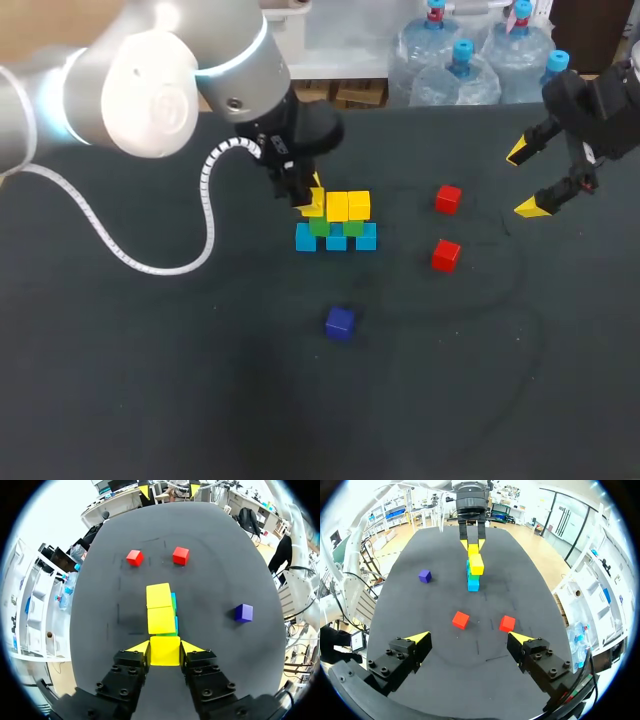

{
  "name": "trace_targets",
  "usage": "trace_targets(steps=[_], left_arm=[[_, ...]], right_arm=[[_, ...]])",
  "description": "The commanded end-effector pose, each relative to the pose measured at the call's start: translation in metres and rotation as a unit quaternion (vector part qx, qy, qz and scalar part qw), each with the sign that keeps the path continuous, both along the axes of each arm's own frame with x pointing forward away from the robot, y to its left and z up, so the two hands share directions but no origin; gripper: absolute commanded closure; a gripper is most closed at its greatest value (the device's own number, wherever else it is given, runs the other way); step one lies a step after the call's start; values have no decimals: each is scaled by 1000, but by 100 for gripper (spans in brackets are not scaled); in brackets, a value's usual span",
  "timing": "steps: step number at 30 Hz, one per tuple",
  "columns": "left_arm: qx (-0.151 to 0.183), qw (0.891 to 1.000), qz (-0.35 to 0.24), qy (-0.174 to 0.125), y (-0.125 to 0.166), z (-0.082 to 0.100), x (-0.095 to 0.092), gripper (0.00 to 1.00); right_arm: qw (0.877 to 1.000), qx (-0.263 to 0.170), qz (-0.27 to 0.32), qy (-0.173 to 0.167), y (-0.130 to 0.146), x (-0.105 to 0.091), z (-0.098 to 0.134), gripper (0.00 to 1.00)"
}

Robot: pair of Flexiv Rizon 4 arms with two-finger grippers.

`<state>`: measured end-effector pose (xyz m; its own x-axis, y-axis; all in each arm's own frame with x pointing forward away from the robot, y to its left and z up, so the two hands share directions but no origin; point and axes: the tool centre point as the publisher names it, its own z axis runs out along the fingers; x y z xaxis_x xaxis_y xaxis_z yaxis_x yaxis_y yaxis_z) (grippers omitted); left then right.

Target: Place the blue cubes, place green cubes on the blue cubes, place the yellow cubes on the green cubes, then place the red cubes on the yellow cubes, and place purple cube on the red cubes.

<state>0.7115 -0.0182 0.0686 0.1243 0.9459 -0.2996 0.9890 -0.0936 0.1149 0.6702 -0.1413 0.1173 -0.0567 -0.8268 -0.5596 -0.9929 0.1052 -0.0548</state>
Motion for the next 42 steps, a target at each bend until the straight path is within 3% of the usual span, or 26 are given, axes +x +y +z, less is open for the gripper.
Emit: trace_targets(steps=[1,42], left_arm=[[2,1000,-3,3,-1,0,3,100],[5,1000,-7,11,-3,-8,6,100]], right_arm=[[1000,1,1,0,0,1,0,0],[1000,1,1,0,0,1,0,0]])
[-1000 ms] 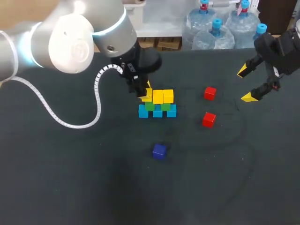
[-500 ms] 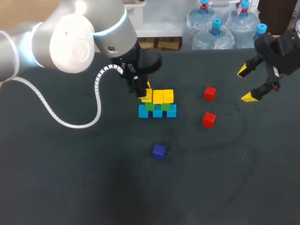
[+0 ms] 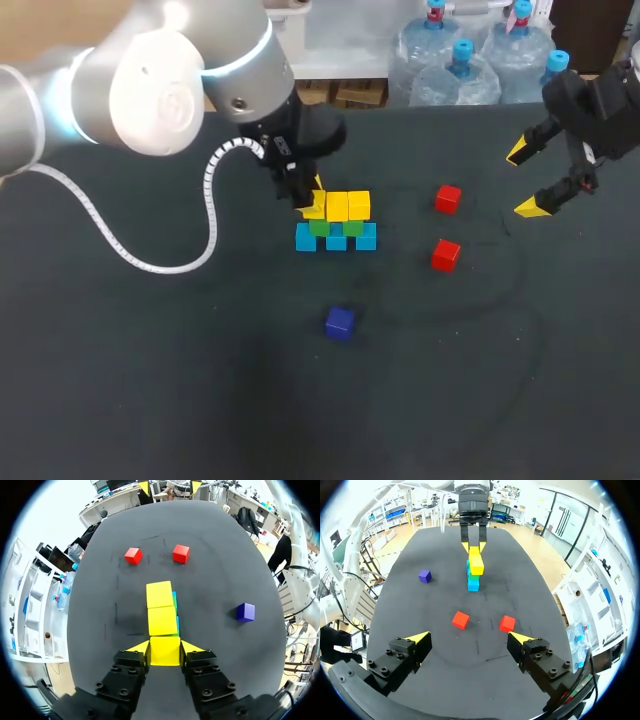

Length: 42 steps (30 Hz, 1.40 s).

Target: Place the blue cubes, place green cubes on the blue cubes, place the yellow cubes on the green cubes, then place the red cubes on the yellow cubes, and place purple cube on the red cubes.

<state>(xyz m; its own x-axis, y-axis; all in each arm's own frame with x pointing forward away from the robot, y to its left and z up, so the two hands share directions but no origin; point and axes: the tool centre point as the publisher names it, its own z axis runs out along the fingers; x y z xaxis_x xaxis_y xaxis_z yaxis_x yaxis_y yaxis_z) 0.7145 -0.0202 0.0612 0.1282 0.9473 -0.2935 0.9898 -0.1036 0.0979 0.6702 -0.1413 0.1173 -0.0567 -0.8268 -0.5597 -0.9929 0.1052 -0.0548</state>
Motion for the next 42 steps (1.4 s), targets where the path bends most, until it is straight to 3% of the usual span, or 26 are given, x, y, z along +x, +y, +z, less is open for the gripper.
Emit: trace_targets(steps=[1,33,34,36,42], left_arm=[[1,1000,-2,3,-1,0,3,100],[3,1000,0,6,-1,-5,4,100],[3,1000,0,6,-1,-5,4,98],[4,1000,1,6,-1,-5,4,81],[5,1000,3,6,-1,-5,4,51]], right_arm=[[1000,1,1,0,0,1,0,0],[1000,1,1,0,0,1,0,0],[1000,1,1,0,0,1,0,0],[1000,1,1,0,0,1,0,0],[1000,1,1,0,0,1,0,0]])
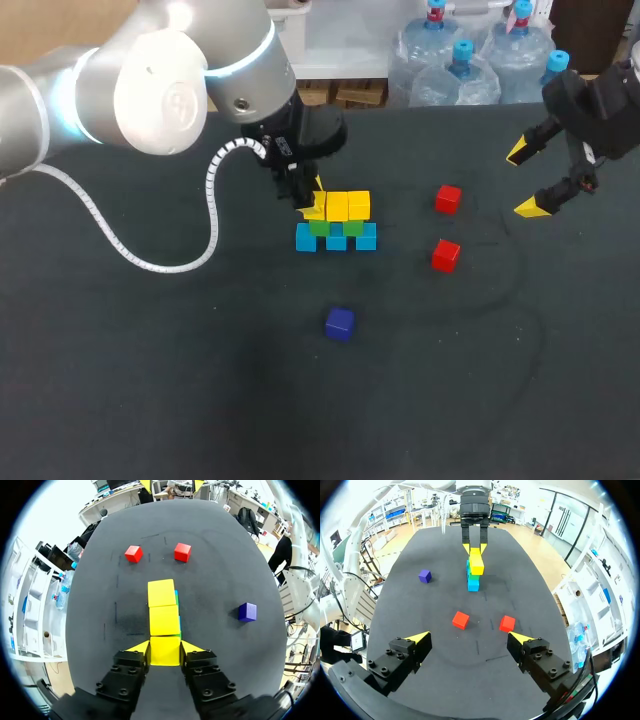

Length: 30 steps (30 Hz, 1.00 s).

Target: Place the blue cubes, place green cubes on the blue cubes, place the yellow cubes on the green cubes, then place the red cubes on the yellow cubes, and place purple cube on the red cubes.

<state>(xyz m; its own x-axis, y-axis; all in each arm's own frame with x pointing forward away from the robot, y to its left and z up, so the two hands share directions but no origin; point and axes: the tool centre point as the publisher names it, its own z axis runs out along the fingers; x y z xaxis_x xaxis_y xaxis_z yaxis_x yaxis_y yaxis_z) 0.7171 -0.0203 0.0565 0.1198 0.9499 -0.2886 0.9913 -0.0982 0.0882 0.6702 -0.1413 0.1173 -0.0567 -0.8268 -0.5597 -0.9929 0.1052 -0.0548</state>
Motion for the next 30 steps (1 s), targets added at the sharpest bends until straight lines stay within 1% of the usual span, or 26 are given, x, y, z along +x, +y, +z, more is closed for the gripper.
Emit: trace_targets(steps=[1,3,4,5,8,12,14,16,18,19,20,21,22,23,24,25,26,27,28,30], left_arm=[[2,1000,0,2,-1,0,2,49],[3,1000,0,3,-1,-1,2,29],[3,1000,0,3,-1,-1,1,22],[4,1000,0,3,-1,-1,1,5],[4,1000,2,3,-1,-1,1,0],[4,1000,2,3,0,1,0,1],[2,1000,4,1,2,4,0,5],[1,1000,6,-3,4,9,0,14],[-1,1000,7,-7,7,14,-1,33],[-1,1000,8,-10,9,17,-1,50],[-2,1000,7,-14,11,20,-2,51],[-4,1000,5,-17,13,23,-2,54],[-3,1000,5,-19,15,26,-3,63],[-3,1000,4,-21,17,29,-4,69],[-4,1000,3,-23,18,30,-5,72],[-4,1000,2,-25,20,32,-6,78],[-4,1000,1,-26,22,33,-7,88],[-4,1000,2,-27,25,33,-7,95],[-4,1000,2,-28,27,33,-8,100],[-3,1000,3,-28,31,31,-10,100]], right_arm=[[1000,1,1,0,0,1,0,0],[1000,1,1,0,0,1,0,0],[1000,1,1,0,0,1,0,0],[1000,1,1,0,0,1,0,0],[1000,1,1,0,0,1,0,0],[1000,1,1,0,0,1,0,0],[1000,1,1,0,0,1,0,0],[1000,1,1,0,0,1,0,0],[1000,1,1,0,0,1,0,0],[1000,1,1,0,0,1,0,0],[1000,1,1,0,0,1,0,0],[1000,1,1,0,0,1,0,0],[1000,1,1,0,0,1,0,0],[1000,1,1,0,0,1,0,0],[1000,1,1,0,0,1,0,0],[1000,1,1,0,0,1,0,0],[1000,1,1,0,0,1,0,0],[1000,1,1,0,0,1,0,0],[1000,1,1,0,0,1,0,0],[1000,1,1,0,0,1,0,0]])
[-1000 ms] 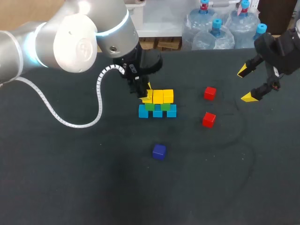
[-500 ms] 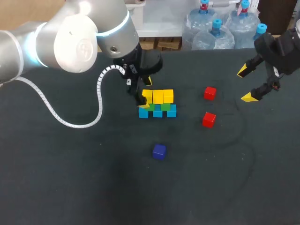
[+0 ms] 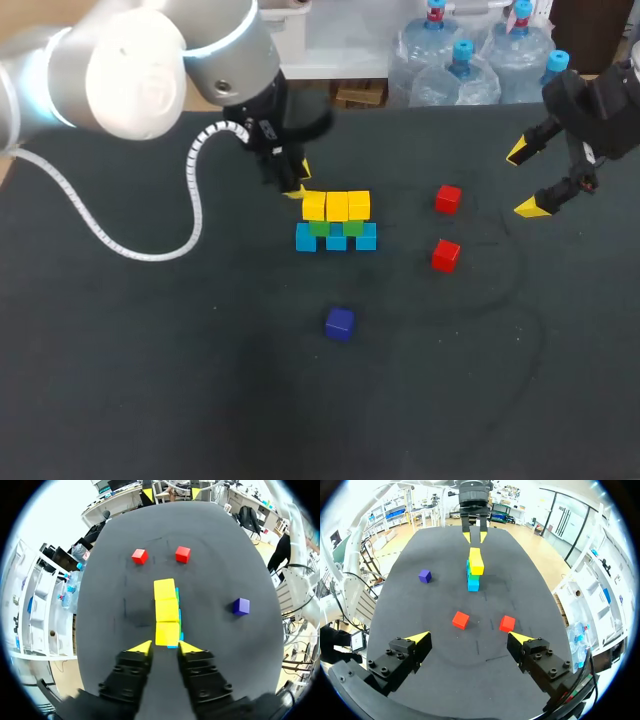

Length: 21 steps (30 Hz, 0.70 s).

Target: Place the blue cubes, place green cubes on the blue cubes, place the yellow cubes on the green cubes, then place the red cubes on the yellow cubes, and place purple cube on the red cubes.

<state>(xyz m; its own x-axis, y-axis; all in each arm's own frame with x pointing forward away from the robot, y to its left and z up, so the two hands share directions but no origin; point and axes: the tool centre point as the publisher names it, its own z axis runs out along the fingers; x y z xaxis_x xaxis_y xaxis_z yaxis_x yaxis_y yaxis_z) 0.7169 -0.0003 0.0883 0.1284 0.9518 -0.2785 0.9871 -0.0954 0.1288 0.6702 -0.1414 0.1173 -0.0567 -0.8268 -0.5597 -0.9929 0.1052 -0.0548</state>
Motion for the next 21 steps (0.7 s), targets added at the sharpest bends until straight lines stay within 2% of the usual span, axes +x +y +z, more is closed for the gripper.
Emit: trace_targets(steps=[1,10,21], left_arm=[[-6,1000,2,-7,13,-2,-10,100],[-5,1000,5,1,23,-17,-9,100],[-9,1000,4,15,16,-31,-4,100]], right_arm=[[1000,1,1,0,0,1,0,0],[1000,1,1,0,0,1,0,0],[1000,1,1,0,0,1,0,0]])
